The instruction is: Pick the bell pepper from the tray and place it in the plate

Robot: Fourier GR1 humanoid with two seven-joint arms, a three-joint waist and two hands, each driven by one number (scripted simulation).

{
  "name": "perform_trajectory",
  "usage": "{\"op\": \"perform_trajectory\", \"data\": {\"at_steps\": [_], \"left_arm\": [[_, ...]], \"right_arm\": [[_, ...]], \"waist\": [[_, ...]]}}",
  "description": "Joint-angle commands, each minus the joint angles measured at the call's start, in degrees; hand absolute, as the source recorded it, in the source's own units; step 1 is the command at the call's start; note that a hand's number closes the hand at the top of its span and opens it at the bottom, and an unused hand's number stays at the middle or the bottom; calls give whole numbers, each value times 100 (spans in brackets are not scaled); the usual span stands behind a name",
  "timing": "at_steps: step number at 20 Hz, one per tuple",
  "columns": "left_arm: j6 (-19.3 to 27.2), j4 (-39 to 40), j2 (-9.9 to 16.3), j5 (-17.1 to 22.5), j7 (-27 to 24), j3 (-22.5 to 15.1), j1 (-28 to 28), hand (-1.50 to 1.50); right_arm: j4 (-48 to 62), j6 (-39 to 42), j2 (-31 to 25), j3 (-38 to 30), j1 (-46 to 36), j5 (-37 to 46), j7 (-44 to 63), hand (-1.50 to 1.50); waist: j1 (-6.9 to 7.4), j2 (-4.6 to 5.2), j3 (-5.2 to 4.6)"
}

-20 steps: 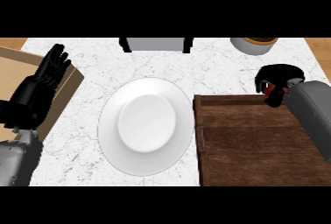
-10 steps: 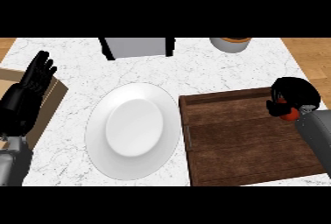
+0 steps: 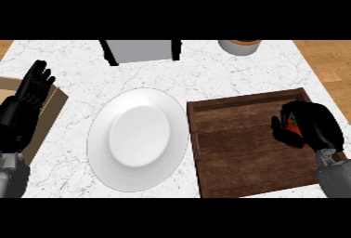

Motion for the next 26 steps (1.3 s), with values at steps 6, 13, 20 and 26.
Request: {"op": "perform_trajectory", "data": {"at_steps": [6, 13, 20, 26], "left_arm": [[-25, 125, -175, -34, -173, -122, -112, 0], [-165, 212, -275, -126, -52, -338, -577, 0], [-395, 344, -191, -94, -125, -174, -577, 0], [-333, 79, -299, -136, 139, -242, -636, 0]], "right_arm": [[-3718, -34, 565, 473, 1127, -428, 755, 150], [-4652, 820, 1558, 1890, 429, 777, 2644, 150], [-2931, 772, 3079, 2101, -937, 1102, 2979, 150], [-1304, -108, 3117, 2107, -2402, 247, 3610, 150]], "waist": [[278, 119, 8], [639, 205, 14], [711, 226, 18], [781, 226, 20]]}}
